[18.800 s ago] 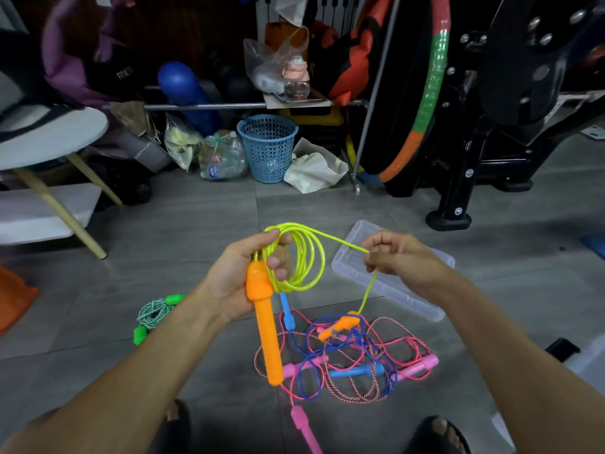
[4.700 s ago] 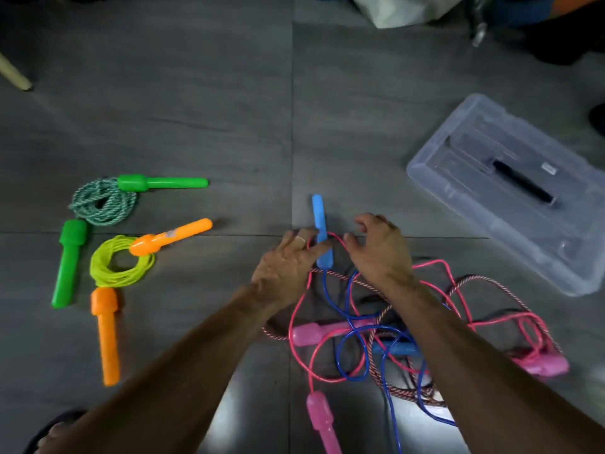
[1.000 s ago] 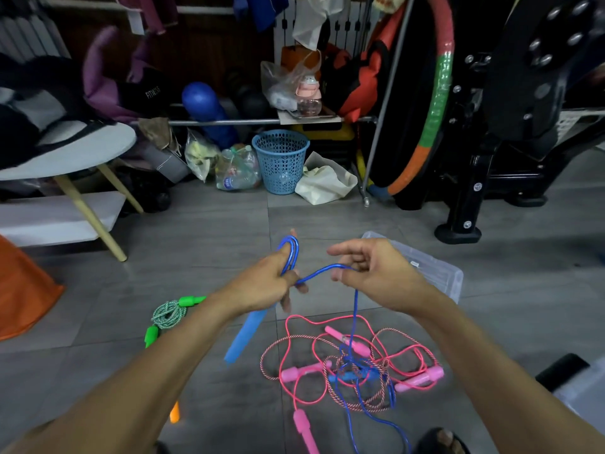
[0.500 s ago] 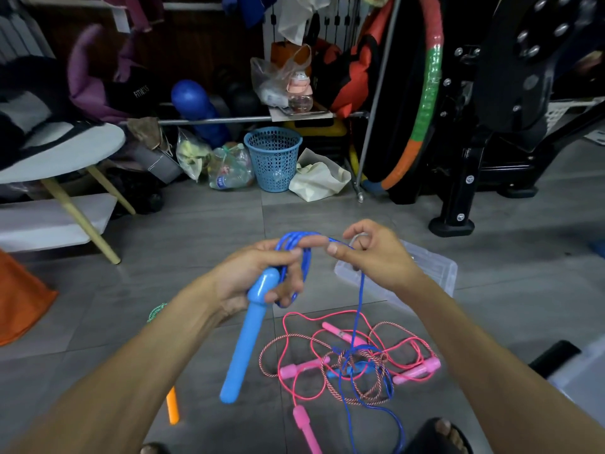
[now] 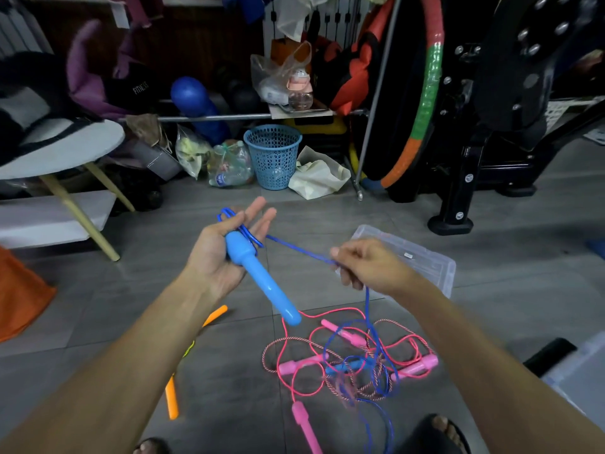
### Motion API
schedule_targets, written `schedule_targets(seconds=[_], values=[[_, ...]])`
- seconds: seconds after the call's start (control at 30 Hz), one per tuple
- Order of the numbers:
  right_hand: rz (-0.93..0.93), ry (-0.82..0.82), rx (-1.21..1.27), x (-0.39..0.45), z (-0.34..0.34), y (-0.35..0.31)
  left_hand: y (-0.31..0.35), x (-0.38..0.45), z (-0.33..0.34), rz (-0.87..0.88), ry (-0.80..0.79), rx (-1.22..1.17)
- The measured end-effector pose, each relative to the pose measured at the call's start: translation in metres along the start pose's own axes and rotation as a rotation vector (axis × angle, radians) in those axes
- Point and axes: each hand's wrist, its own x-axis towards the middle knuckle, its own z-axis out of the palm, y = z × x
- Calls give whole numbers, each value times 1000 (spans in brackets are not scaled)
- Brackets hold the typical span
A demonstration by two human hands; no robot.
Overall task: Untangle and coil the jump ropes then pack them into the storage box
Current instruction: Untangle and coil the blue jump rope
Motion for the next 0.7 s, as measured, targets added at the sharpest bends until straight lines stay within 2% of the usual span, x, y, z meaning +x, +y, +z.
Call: schedule_targets(seconds=[0.03, 0.1, 0.2, 0.27, 0.37, 0.47, 0.57, 0.7], values=[[35, -43, -96, -1, 2, 4, 1, 1, -1, 19, 13, 20], [69, -88, -133, -2, 4, 10, 4, 4, -4, 48, 45, 89], [68, 20, -69, 0, 1, 13, 4, 9, -10, 61, 66, 158], [50, 56, -127, -1, -1, 17, -1, 8, -11, 72, 72, 221], [-22, -23, -220, -6, 3, 12, -6, 4, -6, 103, 57, 331], [-107, -121, -185, -11, 9, -7, -11, -1, 1, 129, -22, 625], [-182, -118, -53, -11, 13, -16, -27, -10, 3, 14, -182, 941], [-216, -2, 105, -8, 7, -20, -46, -21, 5, -316, -298, 967]])
